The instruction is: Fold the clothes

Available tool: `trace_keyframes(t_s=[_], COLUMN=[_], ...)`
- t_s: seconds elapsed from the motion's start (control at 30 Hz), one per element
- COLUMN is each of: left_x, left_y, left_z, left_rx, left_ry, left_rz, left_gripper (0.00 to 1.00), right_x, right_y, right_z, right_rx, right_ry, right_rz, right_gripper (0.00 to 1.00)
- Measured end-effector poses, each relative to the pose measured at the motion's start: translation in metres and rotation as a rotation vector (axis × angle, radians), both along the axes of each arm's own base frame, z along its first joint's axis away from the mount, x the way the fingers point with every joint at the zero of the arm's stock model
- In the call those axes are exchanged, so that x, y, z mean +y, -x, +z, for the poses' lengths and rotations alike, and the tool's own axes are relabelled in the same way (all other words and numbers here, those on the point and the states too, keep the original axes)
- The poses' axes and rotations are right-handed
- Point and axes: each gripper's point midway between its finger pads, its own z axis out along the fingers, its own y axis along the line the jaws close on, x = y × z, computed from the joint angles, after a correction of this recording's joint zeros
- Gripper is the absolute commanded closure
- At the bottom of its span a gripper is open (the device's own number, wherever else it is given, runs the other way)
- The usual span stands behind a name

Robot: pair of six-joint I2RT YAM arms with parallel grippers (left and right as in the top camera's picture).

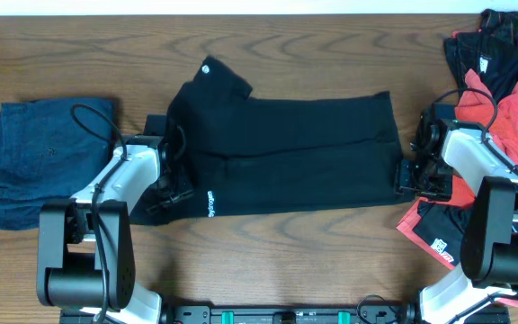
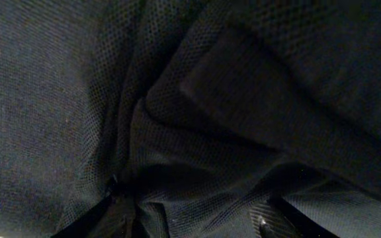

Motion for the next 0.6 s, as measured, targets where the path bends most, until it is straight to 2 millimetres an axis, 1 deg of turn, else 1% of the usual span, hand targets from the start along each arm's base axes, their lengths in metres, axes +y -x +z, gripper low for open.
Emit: trace_keyframes(t_s=[0.17,0.3,0.37,0.43,0.47,0.53,0.6], left_x=[0.001,0.002,0.003,0.003,0.004,0.004,0.004], left_y=[0.015,0.028,0.033,0.032,0.029,0.023,0.018], left_z=[0.001,0.005,0.011,0.021,0.028,0.045,0.06], left_rx=[0.061,0.099,0.097,0.064,0.031,-0.046,-0.117], left_ry=[-0.002,-0.004,-0.007,-0.008,-0.007,-0.007,-0.008], left_rz=[-0.019,-0.032,-0.044,-0.054,-0.057,-0.069,-0.076], left_gripper=[0.43,0.43,0.42,0.41,0.37,0.24,0.2], right_x=[-0.006,-0.016,-0.021,-0.025,-0.027,-0.027,-0.028], right_y=[0.01,0.019,0.021,0.024,0.026,0.026,0.024], right_z=[0.002,0.004,0.005,0.006,0.006,0.007,0.01], right_rx=[0.04,0.069,0.076,0.086,0.09,0.09,0.07], right_ry=[0.039,0.09,0.105,0.121,0.127,0.132,0.133], right_rz=[-0.037,-0.087,-0.105,-0.12,-0.124,-0.129,-0.134], right_gripper=[0.37,0.42,0.43,0.45,0.45,0.44,0.44])
